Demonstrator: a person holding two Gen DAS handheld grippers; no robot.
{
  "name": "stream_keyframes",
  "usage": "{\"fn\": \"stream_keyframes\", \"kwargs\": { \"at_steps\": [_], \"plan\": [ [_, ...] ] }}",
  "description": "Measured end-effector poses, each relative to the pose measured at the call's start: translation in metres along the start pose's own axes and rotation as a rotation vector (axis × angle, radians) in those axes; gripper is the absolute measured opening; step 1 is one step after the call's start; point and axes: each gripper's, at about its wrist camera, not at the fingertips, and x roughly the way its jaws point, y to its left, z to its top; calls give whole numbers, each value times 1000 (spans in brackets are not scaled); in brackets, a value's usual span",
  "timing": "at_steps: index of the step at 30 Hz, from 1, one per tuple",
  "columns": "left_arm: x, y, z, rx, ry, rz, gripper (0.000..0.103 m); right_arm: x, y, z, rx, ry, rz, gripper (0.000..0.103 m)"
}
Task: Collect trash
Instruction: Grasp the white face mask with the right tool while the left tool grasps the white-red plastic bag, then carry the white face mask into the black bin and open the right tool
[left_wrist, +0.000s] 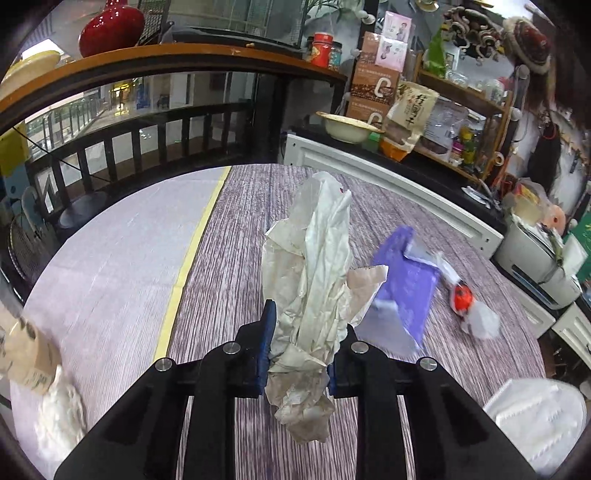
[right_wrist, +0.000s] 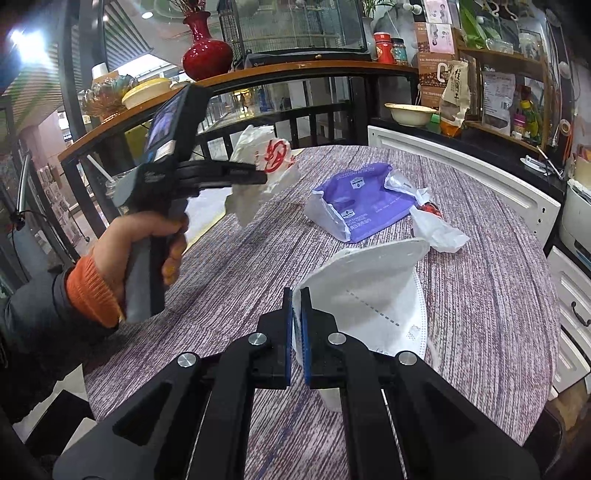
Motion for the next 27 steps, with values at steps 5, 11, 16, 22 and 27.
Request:
{"fn": "stream_keyframes", "kwargs": {
  "at_steps": [5, 11, 16, 22, 27],
  "plan": [
    [-33, -17, -23, 53, -38, -43, 23, -19, 10, 0, -30, -20, -7, 5],
    [-57, -36, -43, 68, -46, -120, 23, -51, 0, 4, -28, -68, -46, 5],
    [-69, -60, -63, 121, -37, -176, 23, -68, -16, -13, 9, -71, -101, 5],
    [-79, -85, -80, 139, -22, -235, 23, -88, -41, -38, 89, -75, -163, 5],
    [-85, -110, -95, 168, -6, -273, 23, -114, -69, -59, 161, -94, -230, 5]
  ]
}}
